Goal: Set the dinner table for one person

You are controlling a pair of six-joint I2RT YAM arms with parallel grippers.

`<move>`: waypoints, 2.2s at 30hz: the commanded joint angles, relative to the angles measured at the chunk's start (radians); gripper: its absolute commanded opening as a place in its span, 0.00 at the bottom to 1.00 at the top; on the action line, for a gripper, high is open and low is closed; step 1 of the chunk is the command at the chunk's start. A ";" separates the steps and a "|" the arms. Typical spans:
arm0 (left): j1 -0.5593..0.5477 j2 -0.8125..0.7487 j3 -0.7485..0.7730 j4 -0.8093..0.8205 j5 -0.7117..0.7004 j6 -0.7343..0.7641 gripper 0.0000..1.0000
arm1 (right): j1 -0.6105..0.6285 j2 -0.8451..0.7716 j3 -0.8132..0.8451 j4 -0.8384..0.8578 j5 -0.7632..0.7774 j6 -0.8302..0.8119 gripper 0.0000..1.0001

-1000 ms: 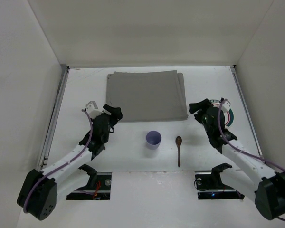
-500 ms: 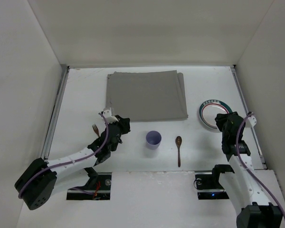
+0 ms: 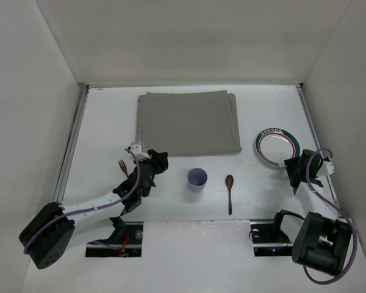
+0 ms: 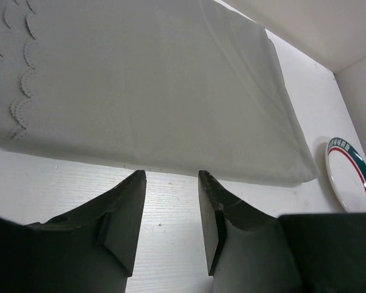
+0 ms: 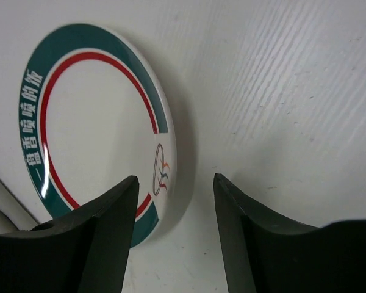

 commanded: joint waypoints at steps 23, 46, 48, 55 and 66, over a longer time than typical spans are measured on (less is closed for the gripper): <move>-0.003 0.119 -0.005 0.141 -0.018 0.001 0.39 | 0.138 -0.156 0.028 0.320 -0.056 0.096 0.03; 0.014 0.105 -0.014 0.127 -0.038 -0.008 0.19 | 0.813 0.879 0.816 0.442 -0.166 0.161 0.05; 0.017 0.118 -0.014 0.125 -0.038 -0.011 0.20 | 0.819 0.915 0.847 0.422 -0.157 0.162 0.05; 0.023 0.122 -0.011 0.122 -0.033 -0.013 0.21 | 0.838 1.012 0.899 0.418 -0.155 0.196 0.08; 0.029 0.116 -0.014 0.121 -0.030 -0.017 0.22 | 0.862 0.950 0.801 0.382 -0.043 0.199 0.45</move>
